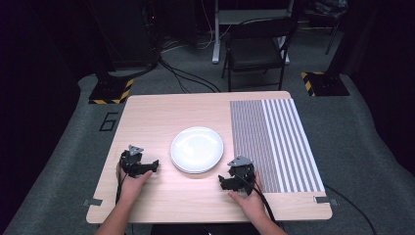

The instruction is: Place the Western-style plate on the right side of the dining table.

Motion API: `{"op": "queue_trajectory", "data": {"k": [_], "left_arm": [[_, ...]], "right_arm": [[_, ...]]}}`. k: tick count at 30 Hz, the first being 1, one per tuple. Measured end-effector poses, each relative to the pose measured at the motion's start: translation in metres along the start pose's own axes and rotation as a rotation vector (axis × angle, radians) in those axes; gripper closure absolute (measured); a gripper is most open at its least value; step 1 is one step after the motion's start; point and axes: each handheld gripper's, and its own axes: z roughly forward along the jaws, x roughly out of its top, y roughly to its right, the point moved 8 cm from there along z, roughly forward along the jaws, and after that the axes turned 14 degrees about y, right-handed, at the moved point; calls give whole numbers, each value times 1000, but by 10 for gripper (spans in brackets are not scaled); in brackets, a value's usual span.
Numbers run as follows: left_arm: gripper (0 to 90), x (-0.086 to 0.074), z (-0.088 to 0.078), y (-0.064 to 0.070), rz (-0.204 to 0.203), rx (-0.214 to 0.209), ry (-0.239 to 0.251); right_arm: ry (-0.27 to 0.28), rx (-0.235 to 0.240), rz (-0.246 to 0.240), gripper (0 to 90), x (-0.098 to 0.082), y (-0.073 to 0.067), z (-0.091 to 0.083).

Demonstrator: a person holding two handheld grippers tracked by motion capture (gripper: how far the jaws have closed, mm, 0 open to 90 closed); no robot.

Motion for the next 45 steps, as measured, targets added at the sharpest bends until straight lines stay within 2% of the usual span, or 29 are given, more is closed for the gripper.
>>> {"op": "queue_trajectory", "data": {"k": [6,8,18,20,22,23,24,27,30,35,36,37,40,43,45], "left_arm": [[102,1,0,-1,-9,12,-1],[144,1,0,-2,-23,21,15],[156,2,0,-2,-24,32,23],[215,3,0,-3,-25,29,34],[255,3,-1,-3,-25,30,39],[270,3,-2,-4,-20,32,38],[283,3,-2,-3,-28,38,40],[340,3,-4,0,-30,39,47],[397,4,-3,4,-32,35,37],[426,7,-3,12,-28,18,25],[429,9,-4,15,-33,-2,26],[429,9,-4,15,-33,-2,26],[429,13,-4,20,-71,-30,33],[431,17,-4,22,-79,-40,37],[438,20,-5,23,-70,-55,38]], "right_arm": [[1,2,-3,117,0,0,0],[-8,5,9,99,0,-1,0],[-15,6,13,82,0,-2,1],[-15,7,12,83,0,-2,1],[-8,4,5,118,0,-1,1],[-1,-6,17,158,1,-1,1],[8,-12,4,185,1,2,0],[15,-23,17,217,2,3,-1],[30,-28,25,300,2,8,-3],[33,-37,34,318,2,8,-3],[40,-38,41,333,3,9,-3],[42,-39,58,344,3,9,-3],[43,-45,68,367,3,11,-4],[32,-60,71,394,3,13,-8],[40,-76,76,393,3,14,-10]]}}
